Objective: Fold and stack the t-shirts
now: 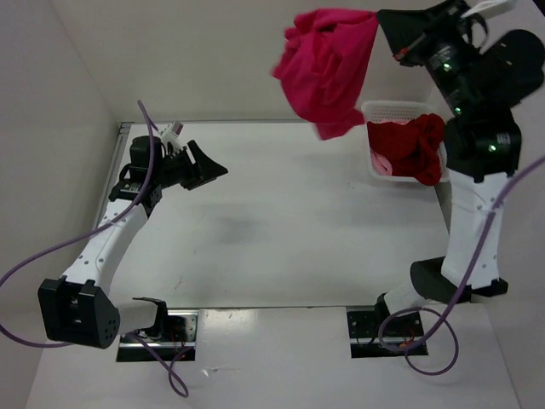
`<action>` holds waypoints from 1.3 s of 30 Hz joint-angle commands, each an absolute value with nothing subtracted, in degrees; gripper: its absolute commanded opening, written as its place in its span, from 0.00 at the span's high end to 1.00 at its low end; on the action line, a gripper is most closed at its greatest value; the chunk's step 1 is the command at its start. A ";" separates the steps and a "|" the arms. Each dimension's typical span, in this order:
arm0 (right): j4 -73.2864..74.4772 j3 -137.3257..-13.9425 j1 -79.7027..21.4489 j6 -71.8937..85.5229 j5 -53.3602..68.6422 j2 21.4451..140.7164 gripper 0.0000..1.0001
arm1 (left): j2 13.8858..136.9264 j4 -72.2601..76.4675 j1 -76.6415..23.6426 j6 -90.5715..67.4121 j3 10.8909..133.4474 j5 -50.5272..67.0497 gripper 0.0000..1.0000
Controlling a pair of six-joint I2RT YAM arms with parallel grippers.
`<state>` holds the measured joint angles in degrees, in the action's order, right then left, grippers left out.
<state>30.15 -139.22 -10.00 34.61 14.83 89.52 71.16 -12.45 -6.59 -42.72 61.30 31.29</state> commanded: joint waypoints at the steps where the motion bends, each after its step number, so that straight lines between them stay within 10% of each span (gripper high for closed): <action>1: 24.61 -138.79 -8.96 39.02 23.03 86.75 1.00 | 67.16 -11.60 -3.79 -45.96 63.81 28.83 0.35; 13: 13.82 -82.14 -10.89 36.12 21.28 83.84 1.00 | 62.14 -16.00 4.56 -43.32 54.50 30.15 0.31; 21: 20.12 -77.78 -14.49 30.94 16.44 89.38 0.93 | 67.06 -15.81 2.03 -38.95 56.95 28.48 0.34; 29: 26.79 -77.89 -17.93 29.88 1.43 82.46 0.46 | 76.27 -13.73 -24.46 -40.85 55.82 19.88 0.39; 36: 27.43 -58.50 -19.42 33.66 4.57 78.85 0.97 | 81.73 -5.63 -34.00 -46.05 50.98 18.81 0.39; 39: 26.72 -52.93 -19.95 34.89 3.26 76.90 0.98 | 86.91 -5.10 -37.87 -46.05 52.90 18.81 0.39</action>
